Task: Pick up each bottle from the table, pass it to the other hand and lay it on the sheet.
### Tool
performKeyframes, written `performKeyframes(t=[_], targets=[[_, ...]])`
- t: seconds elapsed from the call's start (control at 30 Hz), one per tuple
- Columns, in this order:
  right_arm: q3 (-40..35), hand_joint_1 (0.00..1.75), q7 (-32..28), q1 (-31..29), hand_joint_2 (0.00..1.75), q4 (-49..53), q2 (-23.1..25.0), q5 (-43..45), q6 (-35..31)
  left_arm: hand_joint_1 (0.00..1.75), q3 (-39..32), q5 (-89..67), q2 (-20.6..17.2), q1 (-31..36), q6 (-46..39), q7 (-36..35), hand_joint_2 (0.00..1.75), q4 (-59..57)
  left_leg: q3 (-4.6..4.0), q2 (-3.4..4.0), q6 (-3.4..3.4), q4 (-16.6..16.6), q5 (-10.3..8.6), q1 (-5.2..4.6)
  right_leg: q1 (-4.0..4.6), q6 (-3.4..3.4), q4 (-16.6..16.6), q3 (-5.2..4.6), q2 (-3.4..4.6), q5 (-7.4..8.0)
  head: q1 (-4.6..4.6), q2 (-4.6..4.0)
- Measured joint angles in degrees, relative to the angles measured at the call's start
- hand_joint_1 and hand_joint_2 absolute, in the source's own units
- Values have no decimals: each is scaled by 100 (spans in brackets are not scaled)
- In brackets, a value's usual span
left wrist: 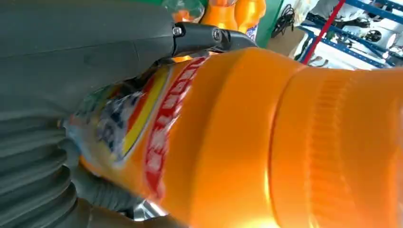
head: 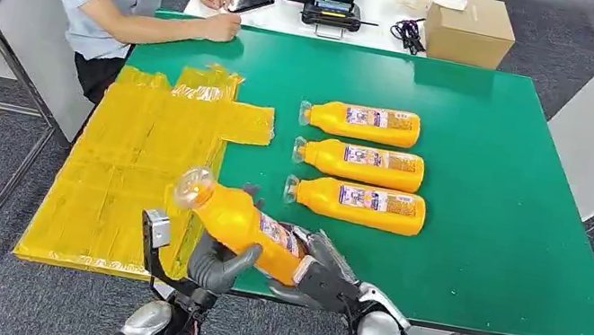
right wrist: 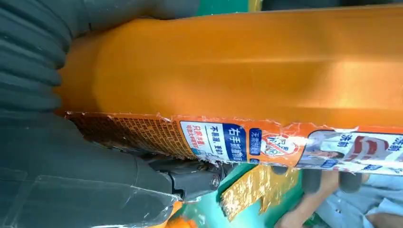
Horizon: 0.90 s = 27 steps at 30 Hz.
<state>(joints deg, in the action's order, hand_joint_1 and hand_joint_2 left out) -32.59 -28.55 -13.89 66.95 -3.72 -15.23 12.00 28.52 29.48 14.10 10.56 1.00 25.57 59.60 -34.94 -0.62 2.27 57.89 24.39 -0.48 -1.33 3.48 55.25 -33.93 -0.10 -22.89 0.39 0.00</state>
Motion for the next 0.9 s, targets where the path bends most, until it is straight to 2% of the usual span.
performKeyframes(t=[0.23, 0.67, 0.73, 0.8, 0.83, 0.87, 0.9], targets=[[-203, 168, 11, -33, 175, 4, -2, 22, -15, 0, -24, -304, 125, 147, -671, 374, 175, -251, -1, 2, 0, 0, 0, -1, -1, 0, 0, 0, 1, 0, -2, 0], [-275, 168, 52, -118, 175, 2, 0, 70, -9, 0, -55, -343, 179, 182, -614, 365, 175, -286, -1, 2, 0, 0, 0, 0, 0, 0, 0, 0, 2, 0, -2, 0], [-275, 161, 52, -119, 175, 2, 0, 70, -9, 0, -57, -343, 179, 182, -614, 365, 175, -286, -1, 2, 0, 0, 0, 0, 0, 0, 0, 0, 2, 0, -2, 0], [-275, 145, 52, -121, 175, 2, 0, 70, -9, 3, -57, -343, 179, 182, -614, 365, 175, -288, -2, 2, 0, 0, 0, -1, 0, 0, 0, 0, 1, 0, -2, 0], [-275, 141, 52, -122, 175, 2, 0, 76, -9, 148, -59, -343, 179, 182, -601, 367, 175, -288, -2, 2, 0, 0, 0, -1, 0, 0, 0, 0, 1, 0, -2, 0], [-275, 141, 52, -123, 175, 2, 0, 90, -9, 175, -63, -334, 179, 182, -570, 376, 175, -288, -2, 2, 0, 0, 0, -1, 0, 0, 0, 0, 1, 0, -2, 0], [-275, 138, 52, -123, 175, -2, 2, 136, -7, 175, -70, -301, 179, 182, -537, 400, 175, -286, -2, 2, 0, 0, 0, -1, 0, 0, 0, 0, 1, 0, -2, 0]])
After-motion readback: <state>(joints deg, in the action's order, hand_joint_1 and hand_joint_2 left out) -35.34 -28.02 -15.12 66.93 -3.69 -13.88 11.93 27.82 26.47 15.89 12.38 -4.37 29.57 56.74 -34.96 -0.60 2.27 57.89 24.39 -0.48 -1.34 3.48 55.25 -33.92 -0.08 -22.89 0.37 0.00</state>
